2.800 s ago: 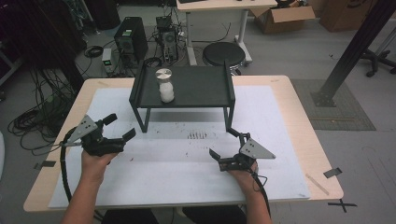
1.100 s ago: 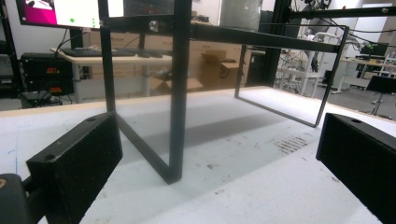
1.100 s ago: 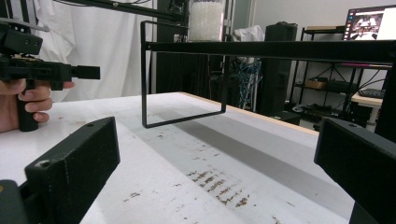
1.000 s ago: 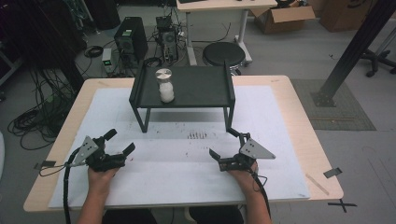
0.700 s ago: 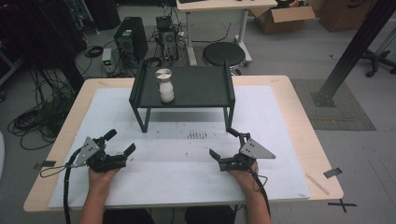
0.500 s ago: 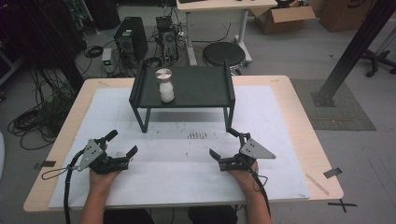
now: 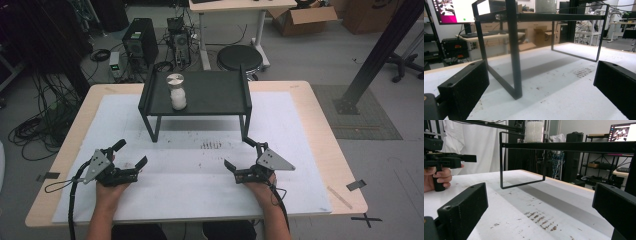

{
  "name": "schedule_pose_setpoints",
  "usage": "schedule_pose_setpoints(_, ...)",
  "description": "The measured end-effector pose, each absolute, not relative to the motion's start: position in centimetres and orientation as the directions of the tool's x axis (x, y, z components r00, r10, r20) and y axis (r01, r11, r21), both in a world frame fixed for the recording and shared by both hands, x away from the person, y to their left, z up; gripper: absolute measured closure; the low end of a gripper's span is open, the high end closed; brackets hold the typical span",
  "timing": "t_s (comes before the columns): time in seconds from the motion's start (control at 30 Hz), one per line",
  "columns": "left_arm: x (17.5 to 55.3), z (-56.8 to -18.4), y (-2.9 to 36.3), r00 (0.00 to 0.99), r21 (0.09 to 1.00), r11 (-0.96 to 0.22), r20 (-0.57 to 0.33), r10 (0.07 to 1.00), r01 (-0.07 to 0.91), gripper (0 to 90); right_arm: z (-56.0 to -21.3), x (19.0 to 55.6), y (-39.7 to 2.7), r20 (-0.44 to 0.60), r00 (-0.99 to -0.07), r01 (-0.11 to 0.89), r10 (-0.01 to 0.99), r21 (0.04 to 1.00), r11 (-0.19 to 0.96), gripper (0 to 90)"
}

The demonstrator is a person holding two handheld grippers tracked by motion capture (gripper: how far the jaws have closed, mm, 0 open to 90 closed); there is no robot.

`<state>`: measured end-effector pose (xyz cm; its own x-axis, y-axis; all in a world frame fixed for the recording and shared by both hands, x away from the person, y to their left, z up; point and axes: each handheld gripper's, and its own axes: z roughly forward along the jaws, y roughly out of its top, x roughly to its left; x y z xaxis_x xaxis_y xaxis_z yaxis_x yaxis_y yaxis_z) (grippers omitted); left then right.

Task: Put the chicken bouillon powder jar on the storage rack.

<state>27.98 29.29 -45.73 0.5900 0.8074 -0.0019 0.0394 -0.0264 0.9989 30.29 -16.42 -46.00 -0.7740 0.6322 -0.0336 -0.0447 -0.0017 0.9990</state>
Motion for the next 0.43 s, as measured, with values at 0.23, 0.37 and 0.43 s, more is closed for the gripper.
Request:
schedule_pose_setpoints(0.23,27.94,-45.74,29.27,0.590,0.999,-0.028,0.001,0.808,0.036,0.7,-45.99,30.26,-16.40,-0.036,-0.773,-0.045,0.633,0.999,0.002,0.0)
schedule_pose_setpoints(0.37,28.01,-45.74,29.34,0.590,0.999,-0.022,-0.008,0.807,0.044,0.7,-46.00,30.28,-16.42,-0.033,-0.772,-0.044,0.634,0.999,-0.002,0.0)
schedule_pose_setpoints(0.43,27.97,-45.74,29.29,0.590,0.999,-0.027,-0.002,0.808,0.039,0.7,-45.99,30.29,-16.41,-0.033,-0.772,-0.043,0.635,0.999,0.000,0.1)
